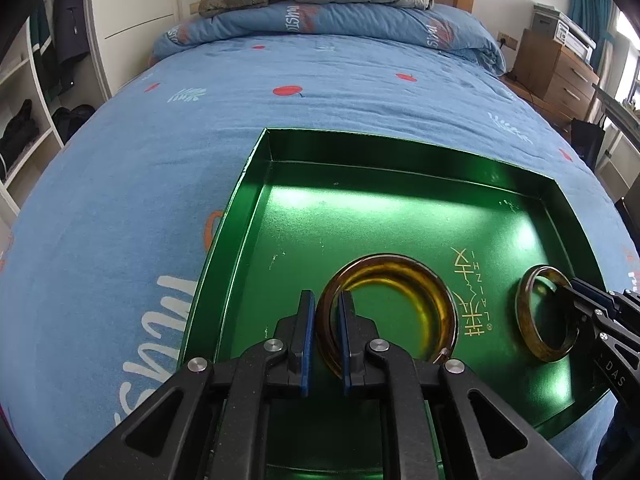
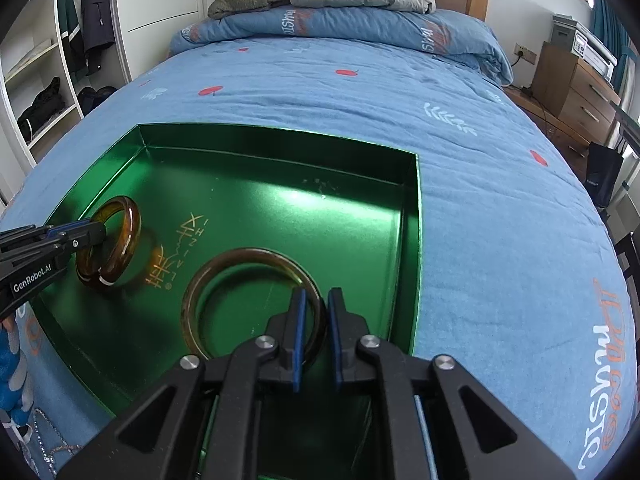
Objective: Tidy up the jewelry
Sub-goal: 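Open right tool to drop brown bangle while left tool releases amber bangle, then lift both open tools away from the tray toward remaining jewelry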
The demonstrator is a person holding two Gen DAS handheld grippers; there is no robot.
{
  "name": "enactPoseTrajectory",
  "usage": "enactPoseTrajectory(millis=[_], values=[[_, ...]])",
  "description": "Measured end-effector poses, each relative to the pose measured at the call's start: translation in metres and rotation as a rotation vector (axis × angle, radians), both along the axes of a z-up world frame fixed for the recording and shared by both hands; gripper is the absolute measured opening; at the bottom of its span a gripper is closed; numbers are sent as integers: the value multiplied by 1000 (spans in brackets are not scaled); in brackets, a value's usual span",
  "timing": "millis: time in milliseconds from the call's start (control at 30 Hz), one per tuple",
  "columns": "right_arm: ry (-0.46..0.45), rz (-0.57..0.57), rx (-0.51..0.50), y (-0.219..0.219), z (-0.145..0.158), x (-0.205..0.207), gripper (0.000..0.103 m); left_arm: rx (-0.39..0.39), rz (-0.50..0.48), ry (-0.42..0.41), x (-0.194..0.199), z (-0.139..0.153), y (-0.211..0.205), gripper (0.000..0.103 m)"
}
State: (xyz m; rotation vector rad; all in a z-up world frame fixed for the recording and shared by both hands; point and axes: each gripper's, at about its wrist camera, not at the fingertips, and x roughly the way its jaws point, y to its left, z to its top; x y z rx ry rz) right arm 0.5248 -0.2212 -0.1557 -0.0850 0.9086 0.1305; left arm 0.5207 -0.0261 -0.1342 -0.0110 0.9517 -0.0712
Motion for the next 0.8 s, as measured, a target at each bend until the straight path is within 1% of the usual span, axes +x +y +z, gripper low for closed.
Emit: enactPoseTrajectory(millis=[33, 67, 100, 200, 267, 400, 433, 467, 500, 533, 567, 600, 667, 733, 800], values=[[2, 0, 9, -2, 4, -1, 20, -14, -8, 2, -1, 3, 2, 22], [-5, -1, 23, -5, 10, -5, 30, -19, -8, -7, -4, 8, 4, 29], [-20, -5, 35, -7, 19, -11, 33, -21, -8, -26, -11, 18, 7, 33], [-83, -1, 72, -14, 58, -44, 34, -30, -25, -103, -41, 57, 20, 39], [-148, 12, 73, -19, 90, -79, 34, -31, -17, -173, -71, 90, 35, 42], [-320, 24, 83, -32, 153, -175, 35, -47, -1, -301, -143, 145, 75, 49], [-371, 28, 87, -35, 167, -202, 37, -40, 1, -317, -160, 155, 83, 49], [-422, 33, 96, -38, 181, -229, 45, -28, 1, -328, -176, 163, 92, 49], [-468, 33, 103, -42, 192, -255, 49, -13, 1, -340, -194, 170, 100, 49], [-508, 29, 108, -46, 202, -280, 55, 10, 6, -349, -211, 175, 108, 49], [-538, 24, 117, -50, 210, -302, 59, 30, 10, -355, -226, 179, 117, 49], [-552, 25, 130, -54, 216, -322, 60, 44, 15, -356, -241, 181, 124, 49], [-559, 24, 137, -58, 221, -355, 60, 55, 25, -346, -268, 182, 139, 50], [-548, 21, 115, -57, 219, -382, 61, 51, 34, -329, -292, 179, 152, 53], [-535, 18, 108, -56, 215, -403, 61, 47, 42, -320, -312, 174, 160, 60]])
